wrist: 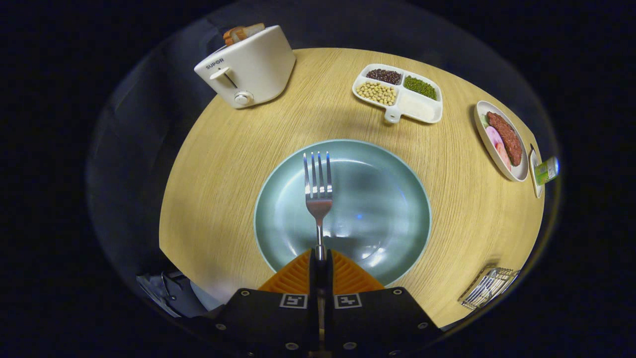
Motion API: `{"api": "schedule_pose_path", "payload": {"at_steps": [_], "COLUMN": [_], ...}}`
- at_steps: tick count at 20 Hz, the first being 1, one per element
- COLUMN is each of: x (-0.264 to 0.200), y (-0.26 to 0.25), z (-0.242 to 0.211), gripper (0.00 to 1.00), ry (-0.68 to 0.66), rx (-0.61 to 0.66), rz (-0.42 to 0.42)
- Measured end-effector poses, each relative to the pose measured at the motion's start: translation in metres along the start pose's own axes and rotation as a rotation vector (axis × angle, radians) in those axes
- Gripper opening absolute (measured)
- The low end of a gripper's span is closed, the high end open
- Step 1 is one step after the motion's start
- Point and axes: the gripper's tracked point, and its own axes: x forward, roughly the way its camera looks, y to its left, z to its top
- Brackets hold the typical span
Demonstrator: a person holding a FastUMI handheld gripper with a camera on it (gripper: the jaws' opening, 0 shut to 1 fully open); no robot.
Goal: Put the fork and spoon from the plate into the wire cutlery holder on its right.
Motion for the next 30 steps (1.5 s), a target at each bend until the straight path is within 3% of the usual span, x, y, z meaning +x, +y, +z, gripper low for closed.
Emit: {"api": "schedule_pose_path", "payload": {"at_steps": [8, 16, 30], "x": [-0.05, -0.11, -0.161], "y": [-0.034, -0.092, -0.211], "z": [0.003, -0.03, -0.122], "gripper": [0.05, 0.05, 0.05], "ry": [-0.165, -0.267, -0.28], "rx": [0.052, 0.175, 0.384], "rz": [-0.041, -0.101, -0.263]}}
